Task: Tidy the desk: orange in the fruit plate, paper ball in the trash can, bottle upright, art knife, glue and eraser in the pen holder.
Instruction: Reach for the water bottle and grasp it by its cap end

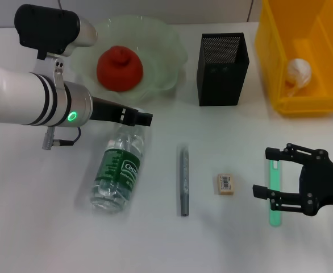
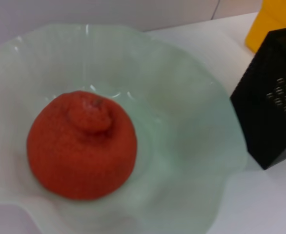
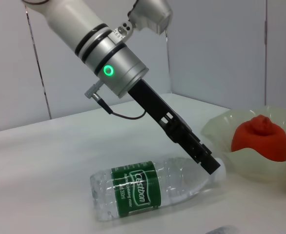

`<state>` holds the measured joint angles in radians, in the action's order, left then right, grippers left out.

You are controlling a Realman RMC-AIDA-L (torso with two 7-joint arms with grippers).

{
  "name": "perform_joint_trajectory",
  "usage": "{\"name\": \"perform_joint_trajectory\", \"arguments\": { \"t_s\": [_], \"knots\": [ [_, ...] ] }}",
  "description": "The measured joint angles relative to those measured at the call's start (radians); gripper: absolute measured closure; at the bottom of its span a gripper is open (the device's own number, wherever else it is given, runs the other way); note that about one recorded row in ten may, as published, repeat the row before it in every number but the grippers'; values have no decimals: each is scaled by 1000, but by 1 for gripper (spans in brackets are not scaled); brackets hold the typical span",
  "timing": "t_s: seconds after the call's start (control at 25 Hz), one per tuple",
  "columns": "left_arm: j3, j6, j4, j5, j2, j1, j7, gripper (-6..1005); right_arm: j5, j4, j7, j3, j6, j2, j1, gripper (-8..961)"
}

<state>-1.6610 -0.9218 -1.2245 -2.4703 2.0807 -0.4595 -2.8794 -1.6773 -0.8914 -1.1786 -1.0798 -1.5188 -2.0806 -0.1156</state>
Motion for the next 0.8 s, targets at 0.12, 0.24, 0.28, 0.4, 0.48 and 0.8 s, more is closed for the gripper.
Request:
{"name": "perform_joint_trajectory", "arguments": {
  "t_s": [0.12, 0.24, 0.28, 0.4, 0.48, 0.8],
  "knots": [
    [5, 5, 24, 0, 0, -11, 0, 191, -1, 5, 0, 1, 0, 1, -3, 129],
    [8, 24, 59, -1, -1, -25, 0, 191, -1, 6, 0, 1, 0, 1, -5, 129],
    [8, 27, 63, -1, -1, -26, 0, 192, -1, 6, 0, 1, 1, 1, -6, 129],
    [7, 40, 84, -1, -1, -34, 0, 192, -2, 8, 1, 2, 4, 1, -11, 130],
    [7, 53, 106, -1, -1, -43, 1, 193, -3, 9, 1, 1, 4, 1, -14, 130],
    [-2, 70, 145, 0, -1, -67, 2, 195, -7, 11, 1, -4, -1, 0, -15, 130]
  ]
}}
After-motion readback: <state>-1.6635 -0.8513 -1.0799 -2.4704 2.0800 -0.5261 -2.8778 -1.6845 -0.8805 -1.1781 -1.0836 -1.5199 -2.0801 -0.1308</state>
